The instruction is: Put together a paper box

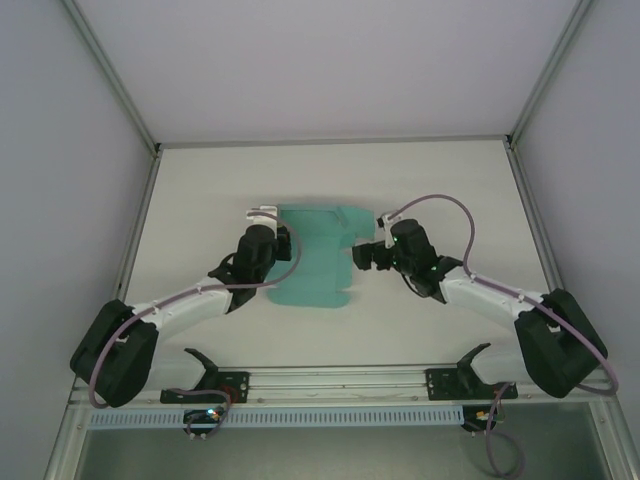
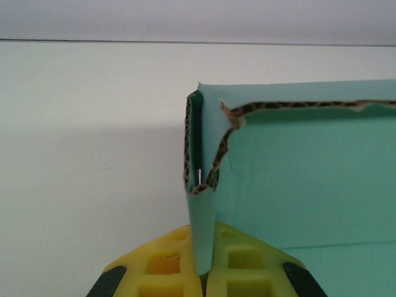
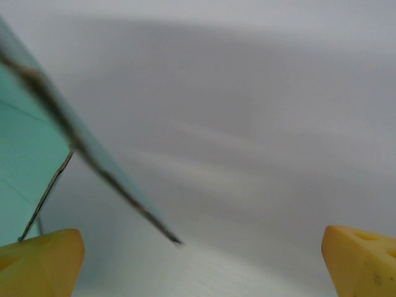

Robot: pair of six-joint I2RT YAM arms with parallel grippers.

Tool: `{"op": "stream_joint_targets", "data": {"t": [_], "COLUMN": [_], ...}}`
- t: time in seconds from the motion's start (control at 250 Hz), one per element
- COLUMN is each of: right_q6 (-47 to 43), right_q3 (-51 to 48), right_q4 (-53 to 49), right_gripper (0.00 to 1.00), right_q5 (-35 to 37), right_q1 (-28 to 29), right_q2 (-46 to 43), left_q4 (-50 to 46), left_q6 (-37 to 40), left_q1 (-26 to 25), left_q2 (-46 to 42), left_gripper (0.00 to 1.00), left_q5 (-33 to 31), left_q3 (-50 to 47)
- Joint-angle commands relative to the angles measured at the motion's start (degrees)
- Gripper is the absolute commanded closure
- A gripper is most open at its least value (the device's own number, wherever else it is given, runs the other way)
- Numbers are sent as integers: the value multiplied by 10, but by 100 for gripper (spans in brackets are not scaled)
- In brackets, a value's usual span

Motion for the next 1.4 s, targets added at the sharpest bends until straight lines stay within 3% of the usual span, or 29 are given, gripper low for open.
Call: {"op": "stream_joint_targets", "data": {"t": [0.0,0.284,0.463,0.679,0.823,0.966,1.134,1.398], "right_q6": [4,11,7,-26,-46,-59,-86,-107], "right_q3": [16,37,28,-25,-38,-9,126,297], "right_q4": [82,146,140,22,-93,-109,-154,-175], "right_gripper": [0,0,0,0,0,0,0,0], "right_q5": [-9,-51,-44,-17,-33,-30,-32,-118], "right_q1": [1,18,25,25,25,8,-14,-12], "right_q2": [18,81,91,7,-81,-135,-41,167], "left_q4": [20,40,131,327,395,440,444,426], "left_q6": [-14,-22,1,57,75,87,79,82], "left_q1": [-4,-11,-13,-15,-23,-29,-33,-39], "left_q2": [-2,20,58,171,240,271,290,283], "left_gripper": [100,100,100,100,100,100,100,100], "left_q5": [11,17,7,-20,-5,1,14,23], "left_q3": [-1,7,-30,-90,-89,-92,-90,-89]}}
